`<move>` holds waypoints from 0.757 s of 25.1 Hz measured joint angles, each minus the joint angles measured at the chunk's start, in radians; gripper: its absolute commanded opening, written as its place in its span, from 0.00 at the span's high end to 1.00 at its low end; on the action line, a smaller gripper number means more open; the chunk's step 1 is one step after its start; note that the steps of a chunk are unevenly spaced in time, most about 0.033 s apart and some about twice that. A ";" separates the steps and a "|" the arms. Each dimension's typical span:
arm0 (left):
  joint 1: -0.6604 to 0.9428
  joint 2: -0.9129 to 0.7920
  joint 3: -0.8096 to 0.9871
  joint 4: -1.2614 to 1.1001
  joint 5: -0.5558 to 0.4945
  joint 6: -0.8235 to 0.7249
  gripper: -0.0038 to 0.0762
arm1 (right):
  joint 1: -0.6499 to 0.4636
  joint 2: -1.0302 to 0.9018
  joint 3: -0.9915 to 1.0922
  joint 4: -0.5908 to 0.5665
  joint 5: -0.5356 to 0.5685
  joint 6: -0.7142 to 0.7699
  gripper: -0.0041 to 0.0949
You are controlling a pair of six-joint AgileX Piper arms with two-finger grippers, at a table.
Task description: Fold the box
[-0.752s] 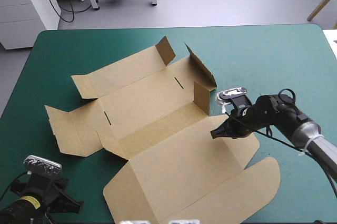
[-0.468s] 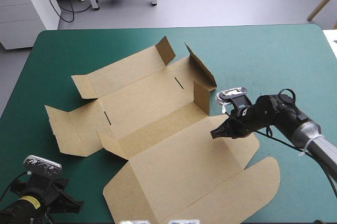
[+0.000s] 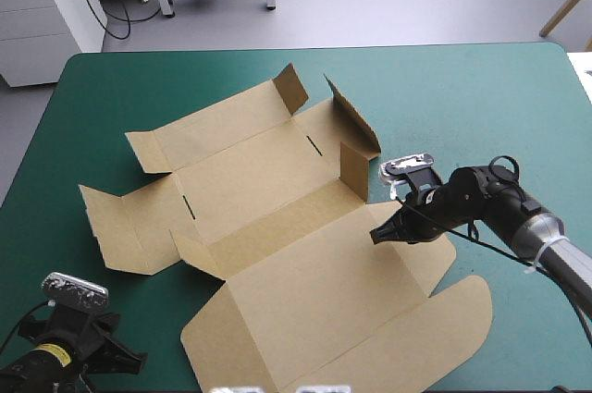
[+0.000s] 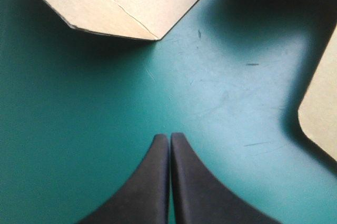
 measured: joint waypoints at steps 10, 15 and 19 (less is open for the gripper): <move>0.000 0.000 0.000 0.000 -0.001 0.000 0.96 | 0.000 0.000 -0.069 -0.028 0.086 0.013 0.98; 0.000 0.000 0.000 0.000 -0.001 0.000 0.96 | 0.000 0.001 -0.341 -0.165 0.303 0.072 0.98; 0.000 0.000 0.000 0.000 -0.001 0.000 0.96 | 0.000 0.001 -0.575 -0.192 0.386 0.088 0.98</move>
